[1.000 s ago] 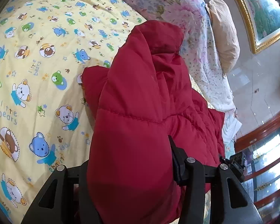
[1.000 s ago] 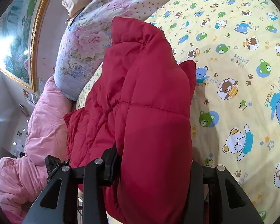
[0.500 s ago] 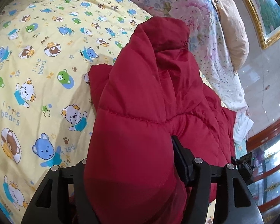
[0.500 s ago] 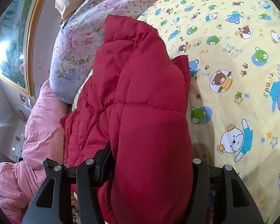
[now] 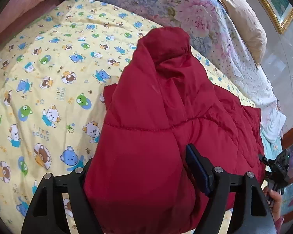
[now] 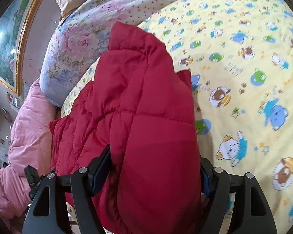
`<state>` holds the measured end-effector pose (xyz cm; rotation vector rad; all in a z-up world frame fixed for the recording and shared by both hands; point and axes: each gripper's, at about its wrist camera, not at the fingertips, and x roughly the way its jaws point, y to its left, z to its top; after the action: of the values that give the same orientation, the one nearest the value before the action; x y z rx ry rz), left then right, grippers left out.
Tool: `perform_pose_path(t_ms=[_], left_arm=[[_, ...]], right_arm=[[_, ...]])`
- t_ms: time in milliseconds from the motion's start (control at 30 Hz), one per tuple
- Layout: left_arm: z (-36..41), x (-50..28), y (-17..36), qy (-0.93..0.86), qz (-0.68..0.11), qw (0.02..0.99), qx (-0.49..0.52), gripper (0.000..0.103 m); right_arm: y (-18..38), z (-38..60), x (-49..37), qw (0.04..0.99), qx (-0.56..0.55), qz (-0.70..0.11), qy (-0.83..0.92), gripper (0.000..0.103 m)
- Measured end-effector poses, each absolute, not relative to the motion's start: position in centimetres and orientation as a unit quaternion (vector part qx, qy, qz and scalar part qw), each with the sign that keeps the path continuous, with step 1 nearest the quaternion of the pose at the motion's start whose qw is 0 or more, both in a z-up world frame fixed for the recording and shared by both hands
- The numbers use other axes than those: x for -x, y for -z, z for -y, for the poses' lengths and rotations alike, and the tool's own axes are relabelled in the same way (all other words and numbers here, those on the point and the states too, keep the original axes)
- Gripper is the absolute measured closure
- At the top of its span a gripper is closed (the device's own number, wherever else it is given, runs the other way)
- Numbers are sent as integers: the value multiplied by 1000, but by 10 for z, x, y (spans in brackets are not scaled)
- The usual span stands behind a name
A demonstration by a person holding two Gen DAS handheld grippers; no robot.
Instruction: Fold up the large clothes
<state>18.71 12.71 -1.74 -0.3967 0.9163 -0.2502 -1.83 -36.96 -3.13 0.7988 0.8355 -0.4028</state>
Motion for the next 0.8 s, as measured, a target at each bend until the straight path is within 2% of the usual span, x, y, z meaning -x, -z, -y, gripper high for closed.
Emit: perform_pose_path(t_ms=[67,100,300,600,800], left_arm=[[-133,-186,17,106,-432,874,197,12],[-136,-186,15,100,-428,876,201,11],[-138,-189,-8,69,-406,896,166,11],[-131,-141,-35,106,-379,907,147,11],[-97,-121,-53,171,-361,912,98,11]], right_arm=[[28,370,21,820,-375,-388,192,26],[26,370,22,820,-375,-386,195,26],[8,363,28,831,-350,-373,218,26],[-36,341,38,864,-258,-344,263,26],[-38,290,-4,888,-162,-377,209,26]])
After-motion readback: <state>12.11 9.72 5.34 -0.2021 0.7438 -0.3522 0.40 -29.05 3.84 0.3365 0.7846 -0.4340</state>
